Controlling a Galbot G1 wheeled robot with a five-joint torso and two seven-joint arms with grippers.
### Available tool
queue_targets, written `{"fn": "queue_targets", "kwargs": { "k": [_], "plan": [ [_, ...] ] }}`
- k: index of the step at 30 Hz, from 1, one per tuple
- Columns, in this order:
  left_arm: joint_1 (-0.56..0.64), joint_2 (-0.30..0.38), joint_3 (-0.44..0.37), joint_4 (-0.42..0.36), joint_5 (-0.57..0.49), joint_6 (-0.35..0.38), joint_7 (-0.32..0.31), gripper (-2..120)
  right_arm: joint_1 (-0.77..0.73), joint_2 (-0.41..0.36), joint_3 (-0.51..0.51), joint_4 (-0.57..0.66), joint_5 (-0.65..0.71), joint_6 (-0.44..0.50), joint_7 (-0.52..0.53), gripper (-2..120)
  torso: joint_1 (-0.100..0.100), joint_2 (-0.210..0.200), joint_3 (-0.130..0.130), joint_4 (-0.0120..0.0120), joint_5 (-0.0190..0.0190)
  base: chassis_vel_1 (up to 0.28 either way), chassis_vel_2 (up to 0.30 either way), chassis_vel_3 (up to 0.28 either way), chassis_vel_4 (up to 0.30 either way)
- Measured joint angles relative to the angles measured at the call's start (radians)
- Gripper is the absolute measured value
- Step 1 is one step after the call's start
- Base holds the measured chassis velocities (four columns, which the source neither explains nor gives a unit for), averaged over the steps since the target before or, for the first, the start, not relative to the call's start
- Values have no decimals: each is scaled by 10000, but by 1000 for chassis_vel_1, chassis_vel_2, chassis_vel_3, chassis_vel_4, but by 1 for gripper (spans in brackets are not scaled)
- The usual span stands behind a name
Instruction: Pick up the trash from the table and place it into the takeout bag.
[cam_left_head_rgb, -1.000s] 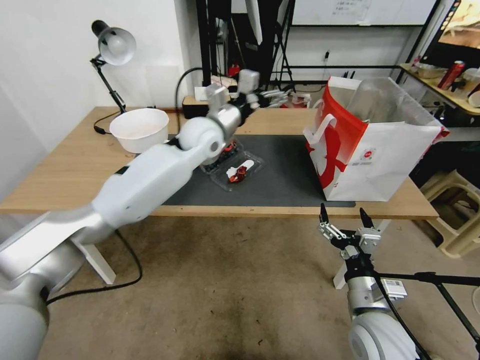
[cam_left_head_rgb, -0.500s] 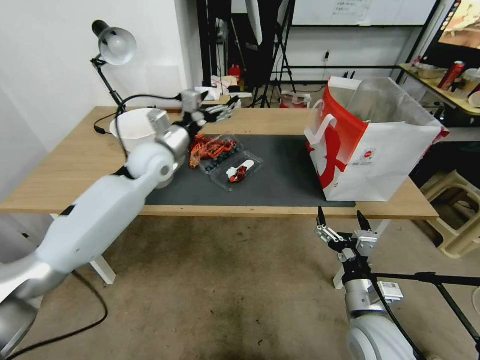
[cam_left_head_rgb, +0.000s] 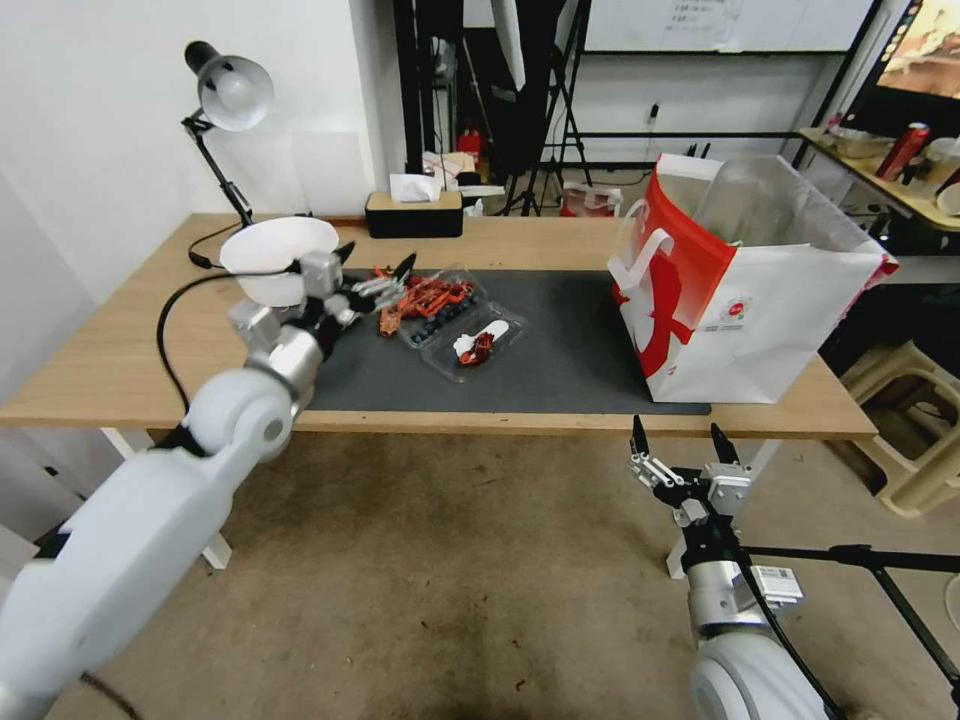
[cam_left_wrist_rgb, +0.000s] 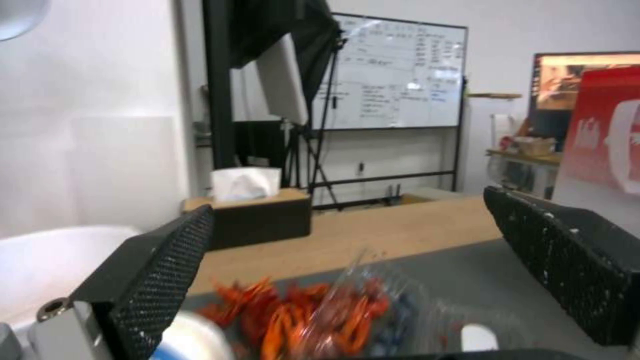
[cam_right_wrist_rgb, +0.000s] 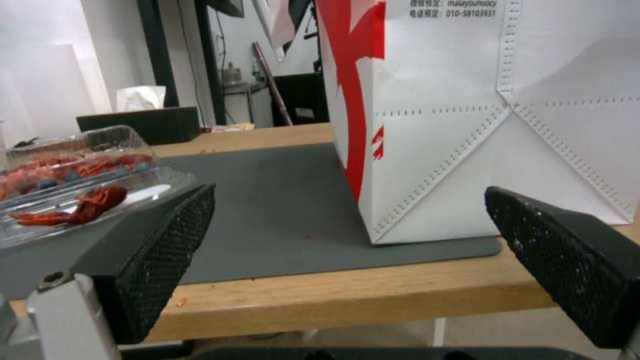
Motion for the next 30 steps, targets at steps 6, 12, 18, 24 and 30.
{"fn": "queue_targets", "kwargs": {
  "k": [6, 12, 18, 24, 30],
  "plan": [
    [1764, -333, -1102, -445, 737, -238, 95, 100, -5, -1, -25, 1, -3, 0, 2, 100, 0, 0, 0, 1, -1, 0, 0, 0, 0],
    [3331, -958, -2074, -820, 1461, -545, 153, 100, -60, 21, -26, 0, -57, 33, 15, 100, 0, 0, 0, -2, 2, 0, 0, 0, 0],
    [4298, -1621, -2699, -924, 2002, -902, 211, 100, -157, 15, 11, -44, -77, 129, 21, 100, -1, 0, 0, -1, 0, 0, 0, 0, 0],
    [4983, -2267, -2958, -803, 2519, -1428, 310, 100, -193, 39, 22, -48, -75, 165, 26, 100, 2, 0, 0, -1, 0, 0, 0, 0, 0],
    [5673, -2696, -3193, -589, 2802, -1945, 448, 100, -186, 59, 24, -48, -58, 169, 32, 100, 1, 0, 1, 0, 0, 0, 0, 0, 0]
  ]
}}
